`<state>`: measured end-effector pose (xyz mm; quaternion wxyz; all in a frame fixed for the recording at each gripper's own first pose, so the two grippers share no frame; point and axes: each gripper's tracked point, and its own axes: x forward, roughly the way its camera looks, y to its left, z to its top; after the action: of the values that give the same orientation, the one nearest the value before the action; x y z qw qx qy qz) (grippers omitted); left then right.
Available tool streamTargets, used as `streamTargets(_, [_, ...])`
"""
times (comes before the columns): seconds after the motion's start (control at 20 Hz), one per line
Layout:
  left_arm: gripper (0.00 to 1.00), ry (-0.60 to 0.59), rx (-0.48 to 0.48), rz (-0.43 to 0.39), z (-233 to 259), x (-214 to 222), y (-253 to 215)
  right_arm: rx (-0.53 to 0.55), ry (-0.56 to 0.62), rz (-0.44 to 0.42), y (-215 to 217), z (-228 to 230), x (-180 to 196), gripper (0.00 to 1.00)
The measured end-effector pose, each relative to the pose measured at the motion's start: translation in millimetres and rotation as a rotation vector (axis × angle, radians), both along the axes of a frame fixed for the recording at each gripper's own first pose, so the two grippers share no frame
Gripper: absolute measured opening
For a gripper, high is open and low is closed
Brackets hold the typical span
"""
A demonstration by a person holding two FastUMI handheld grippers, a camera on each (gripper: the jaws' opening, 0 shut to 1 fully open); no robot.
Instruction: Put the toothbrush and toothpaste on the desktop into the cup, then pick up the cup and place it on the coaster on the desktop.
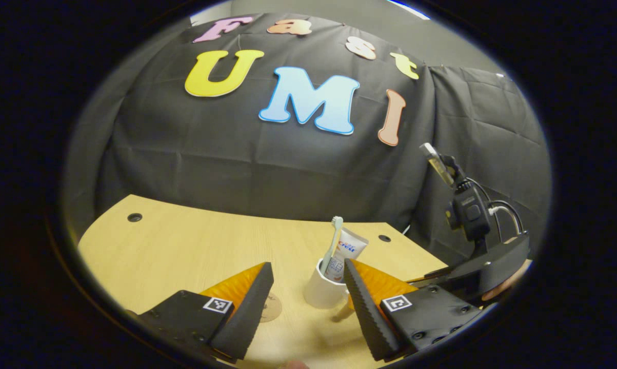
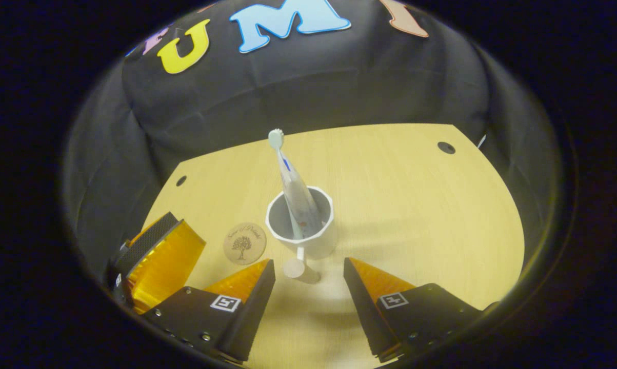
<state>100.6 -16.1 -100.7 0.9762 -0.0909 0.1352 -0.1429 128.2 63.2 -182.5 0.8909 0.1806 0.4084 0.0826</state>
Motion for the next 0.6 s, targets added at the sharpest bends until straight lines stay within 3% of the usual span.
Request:
streamTargets(0.3, [0.92,0.057,-0.018,0.009,-6.7,0.5,14.5,-0.156,0.131,0.052,-2.4,-15.0,7.2,0.83])
streamTargets(0.6, [0.95,0.079,-0.005,-0.046,-12.1,5.1,24.1,-0.206,0.276,0.081,7.1,-28.2,12.1,0.81])
